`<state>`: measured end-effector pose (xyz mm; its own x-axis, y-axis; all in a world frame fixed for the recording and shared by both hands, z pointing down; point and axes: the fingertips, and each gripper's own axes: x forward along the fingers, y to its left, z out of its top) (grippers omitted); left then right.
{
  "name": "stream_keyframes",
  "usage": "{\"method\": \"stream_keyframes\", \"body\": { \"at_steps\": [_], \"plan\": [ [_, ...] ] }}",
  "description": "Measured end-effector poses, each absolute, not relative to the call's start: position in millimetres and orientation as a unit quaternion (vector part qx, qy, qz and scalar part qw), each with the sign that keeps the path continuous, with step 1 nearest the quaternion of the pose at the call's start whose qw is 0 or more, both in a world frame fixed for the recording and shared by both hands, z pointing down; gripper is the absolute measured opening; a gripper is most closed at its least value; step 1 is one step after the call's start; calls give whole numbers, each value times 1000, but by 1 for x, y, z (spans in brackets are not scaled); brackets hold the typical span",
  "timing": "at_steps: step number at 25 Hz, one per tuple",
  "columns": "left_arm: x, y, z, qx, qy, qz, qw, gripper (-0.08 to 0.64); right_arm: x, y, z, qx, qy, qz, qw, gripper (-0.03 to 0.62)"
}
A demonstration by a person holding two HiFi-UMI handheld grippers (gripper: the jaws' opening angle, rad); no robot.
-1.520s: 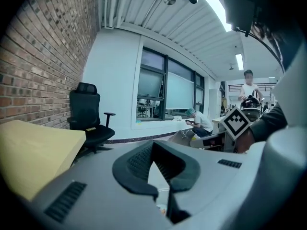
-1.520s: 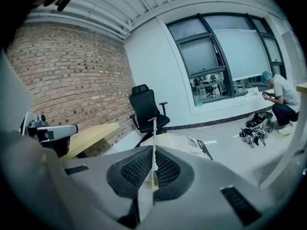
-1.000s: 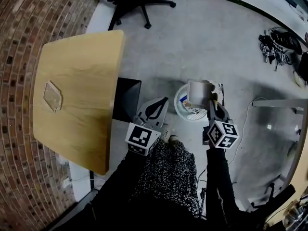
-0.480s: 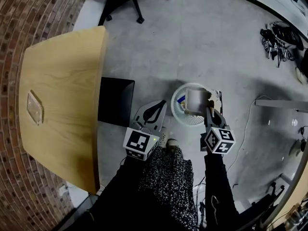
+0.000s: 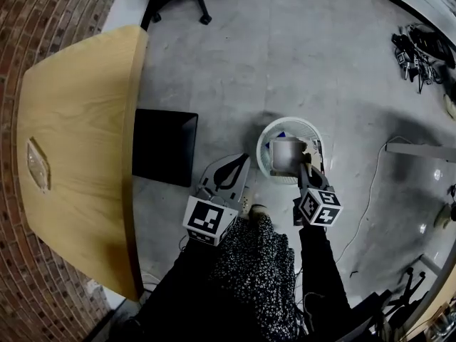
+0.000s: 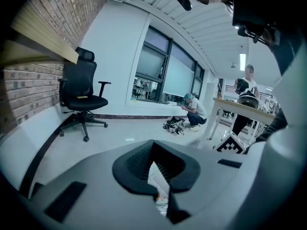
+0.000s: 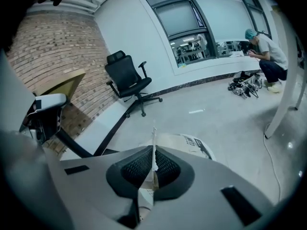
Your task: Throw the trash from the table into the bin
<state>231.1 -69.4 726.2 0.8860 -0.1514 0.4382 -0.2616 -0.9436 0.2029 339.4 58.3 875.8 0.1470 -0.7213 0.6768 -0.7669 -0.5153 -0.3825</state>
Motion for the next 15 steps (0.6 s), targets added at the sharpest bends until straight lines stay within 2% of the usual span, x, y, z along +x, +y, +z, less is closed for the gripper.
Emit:
{"method": "stream_keyframes", "body": {
  "at_steps": [13, 14, 15],
  "plan": [
    [224, -57, 737, 960, -102, 216, 143, 6, 336, 57, 900, 754, -490, 436, 36, 17],
    [223, -56, 739, 960, -103, 217, 144, 6, 335, 57, 902, 751, -491, 440, 38, 22],
    [222, -57, 739, 959, -105, 219, 145, 6, 334, 57, 904, 750, -489, 444, 38, 83]
  ]
}}
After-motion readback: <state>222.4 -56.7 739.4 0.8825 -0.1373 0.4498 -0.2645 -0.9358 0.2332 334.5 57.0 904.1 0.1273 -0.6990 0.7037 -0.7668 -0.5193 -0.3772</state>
